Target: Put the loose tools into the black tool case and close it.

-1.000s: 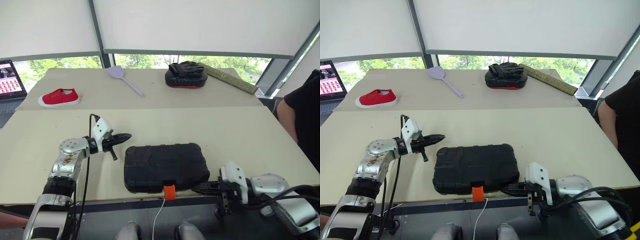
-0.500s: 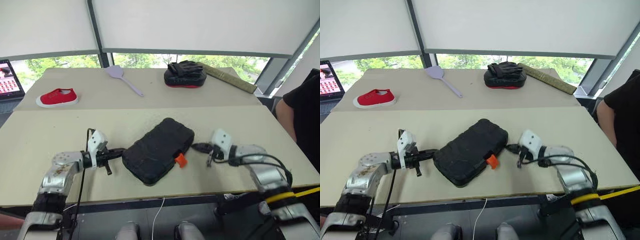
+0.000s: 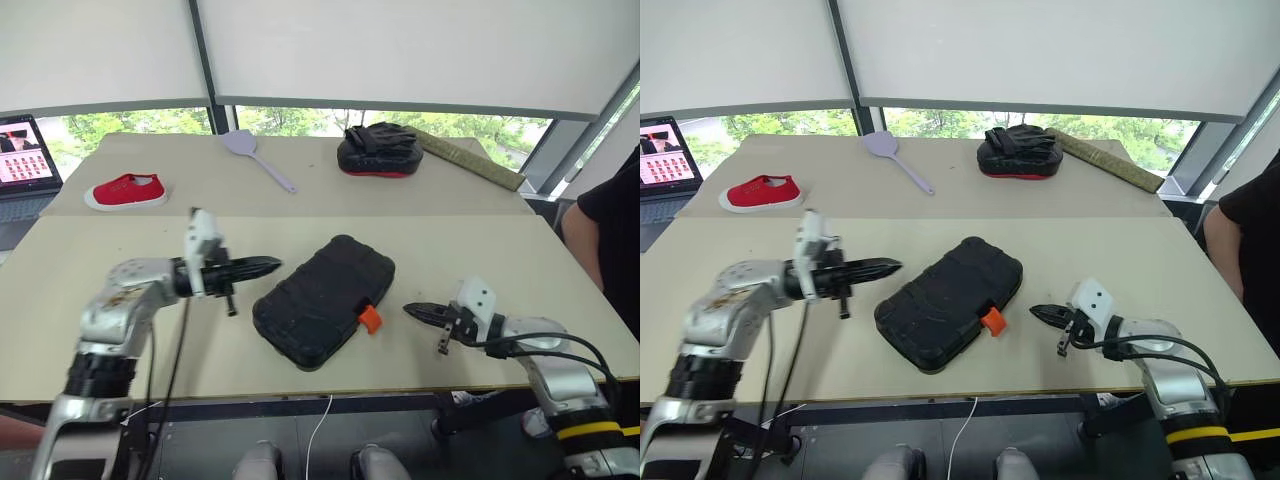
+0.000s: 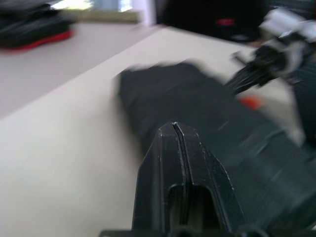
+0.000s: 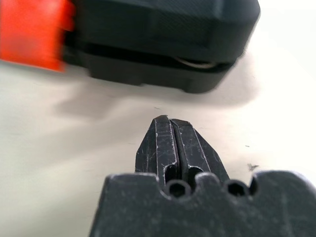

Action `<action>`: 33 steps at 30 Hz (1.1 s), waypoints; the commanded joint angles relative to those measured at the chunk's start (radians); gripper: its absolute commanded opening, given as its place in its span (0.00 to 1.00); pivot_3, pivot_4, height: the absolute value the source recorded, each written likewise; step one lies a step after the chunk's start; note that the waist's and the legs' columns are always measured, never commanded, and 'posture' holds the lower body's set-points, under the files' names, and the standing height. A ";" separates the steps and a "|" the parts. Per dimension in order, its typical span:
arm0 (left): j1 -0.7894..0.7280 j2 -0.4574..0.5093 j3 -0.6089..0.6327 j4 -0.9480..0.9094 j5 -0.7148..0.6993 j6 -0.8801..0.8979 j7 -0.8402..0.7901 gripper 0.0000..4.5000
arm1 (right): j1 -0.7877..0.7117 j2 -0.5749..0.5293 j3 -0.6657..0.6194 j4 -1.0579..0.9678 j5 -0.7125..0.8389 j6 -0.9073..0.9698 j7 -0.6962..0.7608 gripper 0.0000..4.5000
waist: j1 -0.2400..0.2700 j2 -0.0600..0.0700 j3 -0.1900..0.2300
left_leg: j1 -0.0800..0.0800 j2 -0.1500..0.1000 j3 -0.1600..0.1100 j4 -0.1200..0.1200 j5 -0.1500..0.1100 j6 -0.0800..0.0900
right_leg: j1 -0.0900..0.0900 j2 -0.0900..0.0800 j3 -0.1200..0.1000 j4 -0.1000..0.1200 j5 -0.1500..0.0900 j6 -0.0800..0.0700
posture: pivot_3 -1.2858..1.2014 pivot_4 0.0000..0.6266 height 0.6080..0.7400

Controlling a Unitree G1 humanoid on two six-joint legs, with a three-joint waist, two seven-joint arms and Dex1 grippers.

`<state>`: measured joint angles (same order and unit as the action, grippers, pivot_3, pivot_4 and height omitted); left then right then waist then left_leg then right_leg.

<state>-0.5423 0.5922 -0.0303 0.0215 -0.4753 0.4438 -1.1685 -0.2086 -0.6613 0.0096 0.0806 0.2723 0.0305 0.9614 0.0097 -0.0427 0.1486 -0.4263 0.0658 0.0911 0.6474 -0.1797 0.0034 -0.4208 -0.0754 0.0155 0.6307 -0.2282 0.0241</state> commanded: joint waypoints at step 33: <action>0.047 -0.081 -0.331 0.154 0.315 -0.040 0.080 0.00 | -0.121 0.195 0.125 -0.150 0.003 0.183 -0.031 0.01 | -0.020 0.012 -0.016 | 0.019 0.001 -0.002 -0.004 -0.001 0.000 | 0.016 0.000 0.001 0.000 -0.010 -0.003 | 0.52 0.24 1.00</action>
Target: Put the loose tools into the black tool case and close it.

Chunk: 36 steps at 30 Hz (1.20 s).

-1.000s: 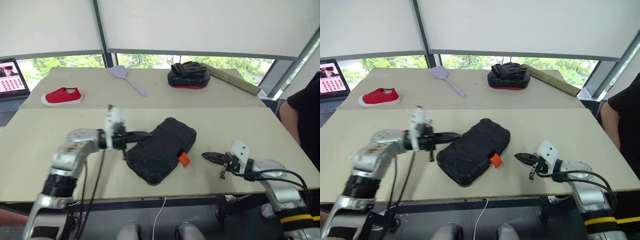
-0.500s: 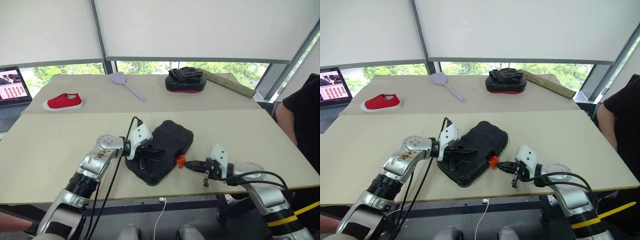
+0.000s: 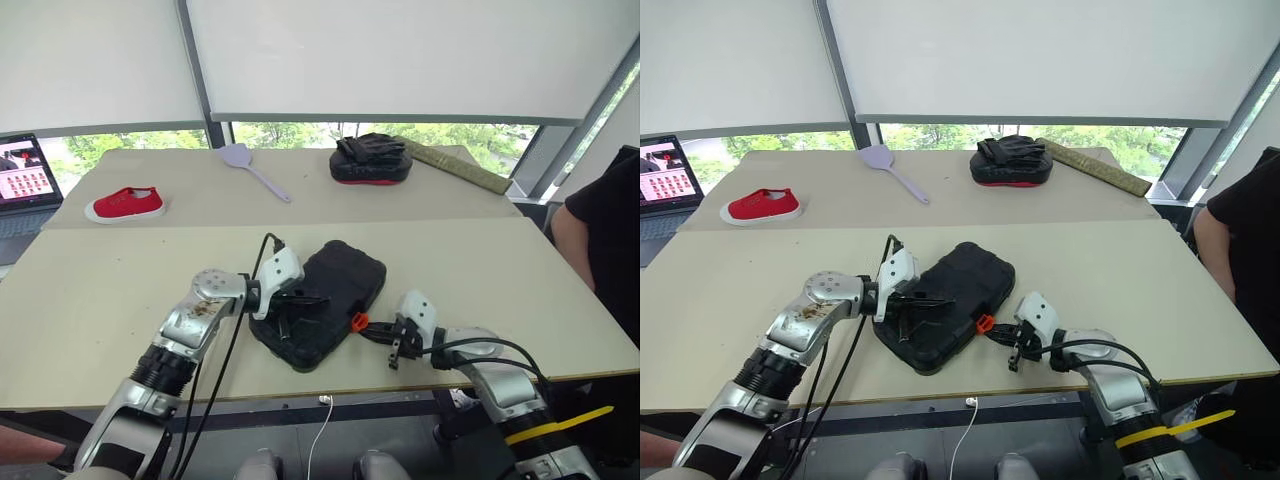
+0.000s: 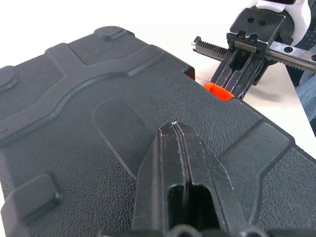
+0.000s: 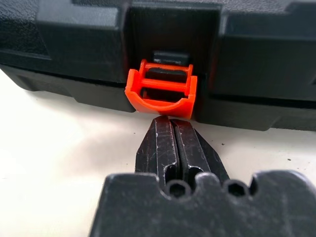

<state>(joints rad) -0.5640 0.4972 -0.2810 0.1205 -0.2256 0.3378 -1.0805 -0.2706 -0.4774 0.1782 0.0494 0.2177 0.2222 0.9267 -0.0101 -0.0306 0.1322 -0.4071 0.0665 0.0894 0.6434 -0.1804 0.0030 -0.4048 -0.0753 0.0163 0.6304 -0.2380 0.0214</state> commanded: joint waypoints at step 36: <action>0.324 0.164 0.372 -0.143 -0.237 -0.107 -0.150 0.61 | 0.084 -0.197 -0.277 -0.163 0.134 -0.169 0.169 0.53 | -0.011 0.001 0.001 | -0.002 0.002 0.000 -0.009 -0.010 0.003 | -0.007 0.001 0.000 -0.002 -0.003 -0.005 | 0.52 0.24 1.00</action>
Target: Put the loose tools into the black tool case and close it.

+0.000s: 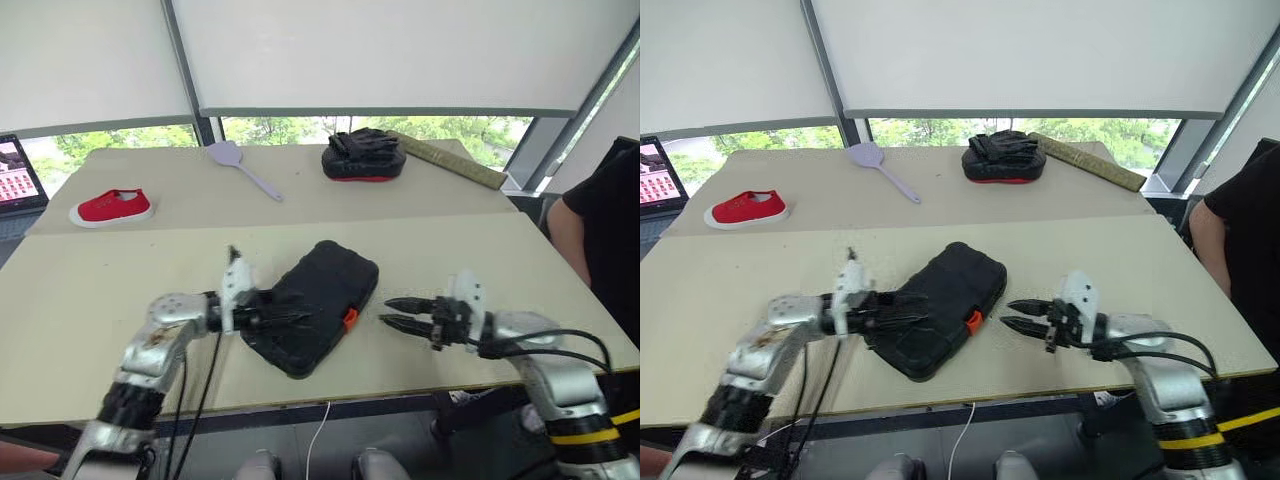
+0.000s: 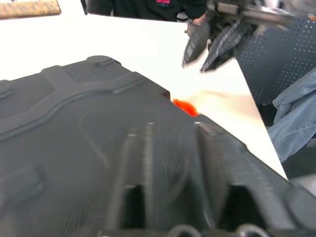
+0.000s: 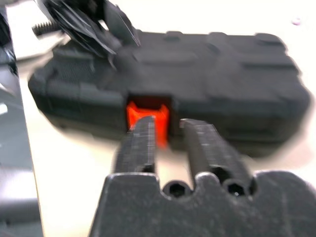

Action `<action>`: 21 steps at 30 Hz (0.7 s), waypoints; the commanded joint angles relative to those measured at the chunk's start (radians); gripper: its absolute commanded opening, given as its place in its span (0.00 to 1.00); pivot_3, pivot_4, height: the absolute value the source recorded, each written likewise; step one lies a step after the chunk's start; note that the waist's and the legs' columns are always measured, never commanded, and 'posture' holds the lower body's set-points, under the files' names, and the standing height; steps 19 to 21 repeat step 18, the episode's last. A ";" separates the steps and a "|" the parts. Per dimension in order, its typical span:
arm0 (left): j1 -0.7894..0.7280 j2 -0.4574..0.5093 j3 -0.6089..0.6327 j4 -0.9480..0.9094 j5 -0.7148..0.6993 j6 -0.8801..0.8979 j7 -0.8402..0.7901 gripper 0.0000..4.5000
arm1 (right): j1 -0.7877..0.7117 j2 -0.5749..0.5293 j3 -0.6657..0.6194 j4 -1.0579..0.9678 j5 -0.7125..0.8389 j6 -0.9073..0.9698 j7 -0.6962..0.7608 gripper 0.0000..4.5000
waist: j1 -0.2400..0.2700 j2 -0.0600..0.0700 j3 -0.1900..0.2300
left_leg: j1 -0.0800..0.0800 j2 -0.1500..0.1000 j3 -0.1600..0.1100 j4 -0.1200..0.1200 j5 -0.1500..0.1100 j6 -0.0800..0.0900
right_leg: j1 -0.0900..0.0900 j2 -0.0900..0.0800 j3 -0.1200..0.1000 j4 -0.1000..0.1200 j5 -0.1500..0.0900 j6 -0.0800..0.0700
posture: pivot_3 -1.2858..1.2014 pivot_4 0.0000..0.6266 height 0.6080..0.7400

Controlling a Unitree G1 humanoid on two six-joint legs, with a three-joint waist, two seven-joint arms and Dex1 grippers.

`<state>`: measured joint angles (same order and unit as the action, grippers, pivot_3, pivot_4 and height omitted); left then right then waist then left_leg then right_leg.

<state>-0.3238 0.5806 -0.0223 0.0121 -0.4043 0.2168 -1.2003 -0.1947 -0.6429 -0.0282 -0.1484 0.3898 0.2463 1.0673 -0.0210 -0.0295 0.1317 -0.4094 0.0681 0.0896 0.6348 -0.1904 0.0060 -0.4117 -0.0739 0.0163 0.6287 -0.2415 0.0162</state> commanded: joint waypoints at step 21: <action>0.532 0.223 0.446 -0.036 0.096 -0.186 0.198 1.00 | -0.040 -0.135 -0.140 0.422 -0.036 -0.547 0.221 0.99 | 0.019 -0.005 0.013 | -0.008 0.000 0.004 -0.001 0.000 -0.001 | -0.010 -0.004 0.000 0.000 -0.004 -0.006 | 0.52 0.24 1.00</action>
